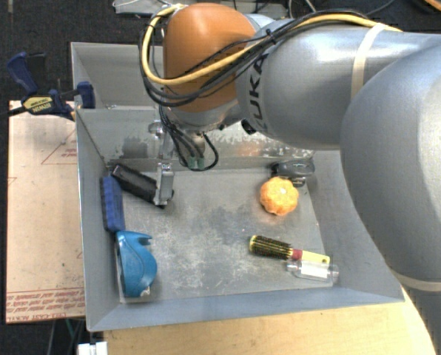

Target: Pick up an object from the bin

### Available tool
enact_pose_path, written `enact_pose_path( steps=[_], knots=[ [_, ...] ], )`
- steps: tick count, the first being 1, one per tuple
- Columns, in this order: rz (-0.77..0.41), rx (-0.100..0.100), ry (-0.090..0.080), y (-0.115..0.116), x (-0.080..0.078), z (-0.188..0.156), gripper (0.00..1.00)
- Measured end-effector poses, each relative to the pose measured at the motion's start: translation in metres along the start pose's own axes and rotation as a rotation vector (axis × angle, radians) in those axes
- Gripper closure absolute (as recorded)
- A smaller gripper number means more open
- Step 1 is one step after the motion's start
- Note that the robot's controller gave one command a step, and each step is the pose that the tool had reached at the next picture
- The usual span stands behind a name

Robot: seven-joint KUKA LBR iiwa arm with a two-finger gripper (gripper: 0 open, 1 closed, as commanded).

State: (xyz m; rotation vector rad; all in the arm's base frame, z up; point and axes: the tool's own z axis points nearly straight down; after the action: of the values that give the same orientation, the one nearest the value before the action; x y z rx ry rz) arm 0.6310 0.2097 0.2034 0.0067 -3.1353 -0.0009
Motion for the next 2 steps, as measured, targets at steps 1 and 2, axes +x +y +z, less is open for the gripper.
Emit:
enact_pose_path(
  steps=[1,2],
  knots=[
    [0.003,-0.001,-0.008,-0.001,-0.002,-0.005,0.0],
    [0.039,-0.003,-0.011,-0.021,-0.008,0.083,0.0]
  ],
)
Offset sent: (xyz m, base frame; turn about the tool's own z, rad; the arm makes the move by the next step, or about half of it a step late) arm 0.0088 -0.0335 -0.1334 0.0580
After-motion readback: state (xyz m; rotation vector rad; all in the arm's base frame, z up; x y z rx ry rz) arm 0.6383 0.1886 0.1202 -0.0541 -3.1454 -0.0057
